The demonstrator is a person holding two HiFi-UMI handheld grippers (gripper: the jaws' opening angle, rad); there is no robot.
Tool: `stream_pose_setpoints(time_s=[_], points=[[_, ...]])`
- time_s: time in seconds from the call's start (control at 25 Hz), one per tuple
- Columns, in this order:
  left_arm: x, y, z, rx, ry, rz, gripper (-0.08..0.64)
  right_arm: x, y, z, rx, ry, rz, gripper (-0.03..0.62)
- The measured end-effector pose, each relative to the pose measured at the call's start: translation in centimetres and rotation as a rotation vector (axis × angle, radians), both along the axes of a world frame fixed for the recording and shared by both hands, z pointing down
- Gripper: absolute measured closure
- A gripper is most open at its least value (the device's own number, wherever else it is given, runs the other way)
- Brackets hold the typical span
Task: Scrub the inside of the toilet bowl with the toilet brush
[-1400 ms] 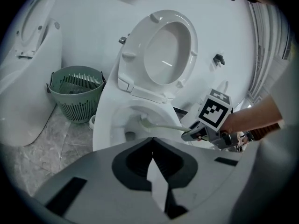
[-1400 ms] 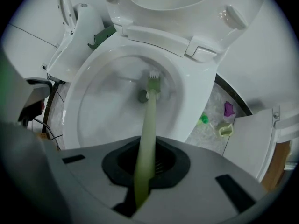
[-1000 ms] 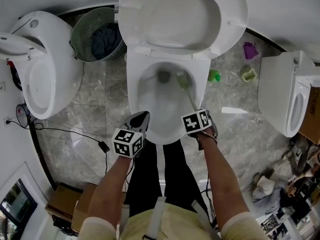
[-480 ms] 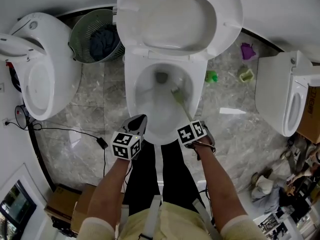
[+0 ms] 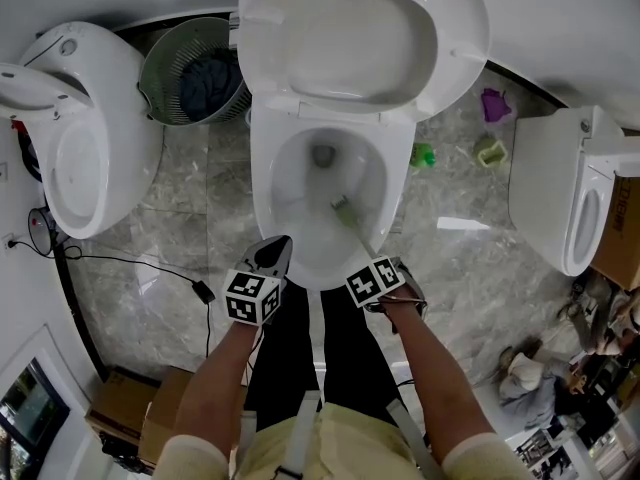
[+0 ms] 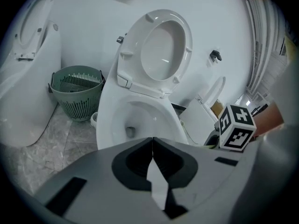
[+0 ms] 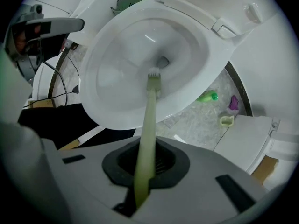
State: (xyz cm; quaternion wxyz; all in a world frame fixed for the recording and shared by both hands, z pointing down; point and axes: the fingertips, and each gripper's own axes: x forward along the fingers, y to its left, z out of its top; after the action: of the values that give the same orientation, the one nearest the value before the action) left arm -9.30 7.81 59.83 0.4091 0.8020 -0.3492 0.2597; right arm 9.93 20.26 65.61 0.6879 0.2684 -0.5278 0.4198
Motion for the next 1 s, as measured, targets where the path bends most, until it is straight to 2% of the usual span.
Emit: stream_pose_setpoints(time_s=[0.28,0.48,1.0], points=[[-0.6,0.6,0.3,-0.006,-0.006,-0.006,0.548,-1.8,2.4,0.3,-0.078,-0.055,-0.051,0.565],[-0.8,0.6,0.4,-0.008,-0.003,-0.015,0.548,-4.2,2.5,0.1,-0.11,-0.127,-0.012,0.565],[-1.1,0.8,0.6,-0.01,0.0,-0.03,0.549,-9.7,0.3,-0.4,-0.114,-0.263,0.099,0.565]])
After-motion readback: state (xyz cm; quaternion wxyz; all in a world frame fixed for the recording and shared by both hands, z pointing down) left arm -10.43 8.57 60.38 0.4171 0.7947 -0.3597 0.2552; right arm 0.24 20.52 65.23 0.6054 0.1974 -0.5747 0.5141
